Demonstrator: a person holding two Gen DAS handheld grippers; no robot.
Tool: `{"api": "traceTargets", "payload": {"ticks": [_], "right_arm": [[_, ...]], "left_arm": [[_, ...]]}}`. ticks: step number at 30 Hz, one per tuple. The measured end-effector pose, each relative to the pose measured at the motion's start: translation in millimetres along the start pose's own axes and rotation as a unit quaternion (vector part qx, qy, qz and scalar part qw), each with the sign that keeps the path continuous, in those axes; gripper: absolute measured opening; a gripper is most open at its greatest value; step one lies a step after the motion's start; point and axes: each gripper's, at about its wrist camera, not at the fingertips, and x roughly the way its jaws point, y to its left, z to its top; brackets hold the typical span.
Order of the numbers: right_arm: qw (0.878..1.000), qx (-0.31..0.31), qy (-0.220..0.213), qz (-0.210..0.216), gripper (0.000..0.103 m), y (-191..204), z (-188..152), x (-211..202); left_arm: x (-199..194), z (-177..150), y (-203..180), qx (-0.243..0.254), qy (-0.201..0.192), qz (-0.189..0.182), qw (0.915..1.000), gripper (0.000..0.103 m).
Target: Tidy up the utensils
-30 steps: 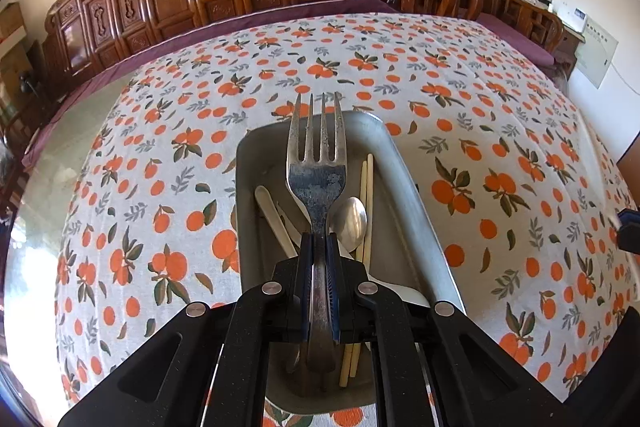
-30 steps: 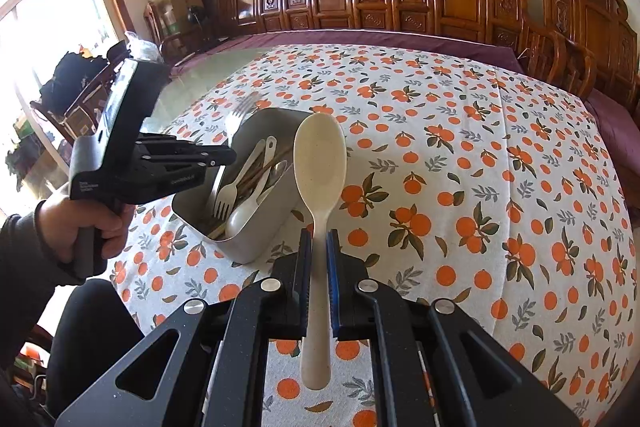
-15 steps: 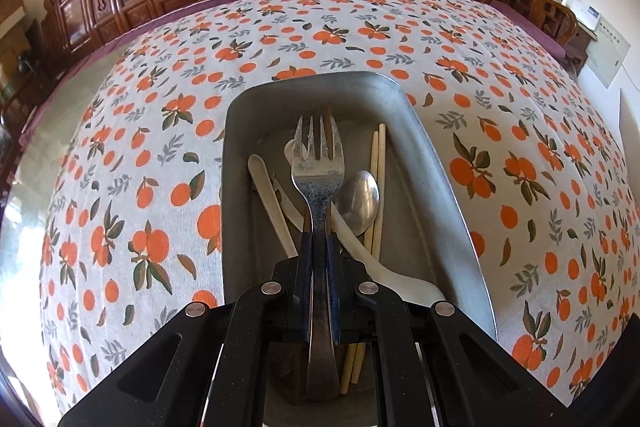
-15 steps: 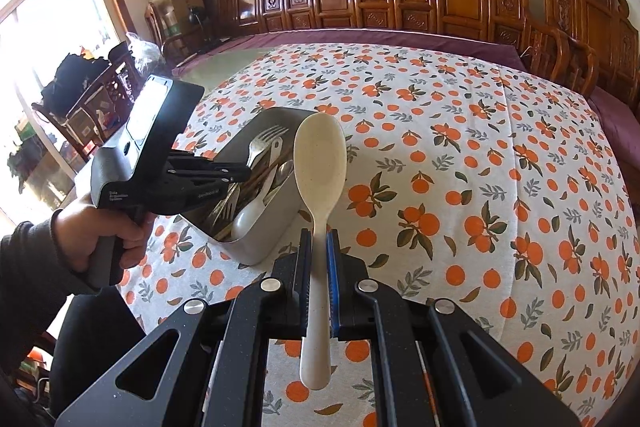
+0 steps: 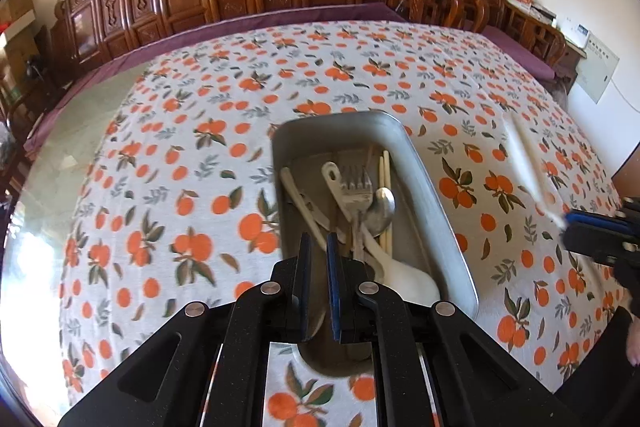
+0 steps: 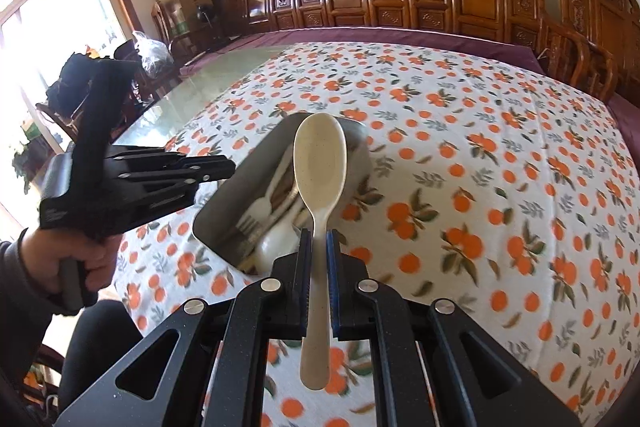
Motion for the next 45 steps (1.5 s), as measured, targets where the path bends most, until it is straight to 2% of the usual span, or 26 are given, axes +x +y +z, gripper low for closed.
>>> {"api": "traceTargets", "payload": {"ticks": [14,24,30,38,40,43,45], "right_arm": [[1.000,0.013,0.027,0.003,0.009,32,47,80],[0.998,0.006,0.063,-0.012,0.009,44,48,131],[0.998,0.004,0.067,-0.013,0.010,45,46,138],[0.999,0.004,0.048,-0.008,0.010,44,43,117],[0.999,0.001,0.039,-0.009,0.010,43,41,106],[1.000,-0.004,0.021,-0.015,0.010,43,35,82],[1.000,-0.005,0.008,-0.020,0.013,41,31,66]], "left_arm": [[-25,-10,41,-0.017,-0.019,0.001,0.9997,0.006],[-27,-18,56,-0.025,-0.019,0.002,0.9995,0.006],[-27,-18,58,-0.028,-0.019,0.002,0.9994,0.006],[-33,-18,51,-0.026,-0.022,0.003,0.9994,0.007],[-36,-18,48,-0.027,-0.024,0.003,0.9993,0.009],[-45,-17,41,-0.027,-0.032,0.006,0.9991,0.026],[-50,-17,36,-0.028,-0.038,0.008,0.9989,0.046]]}}
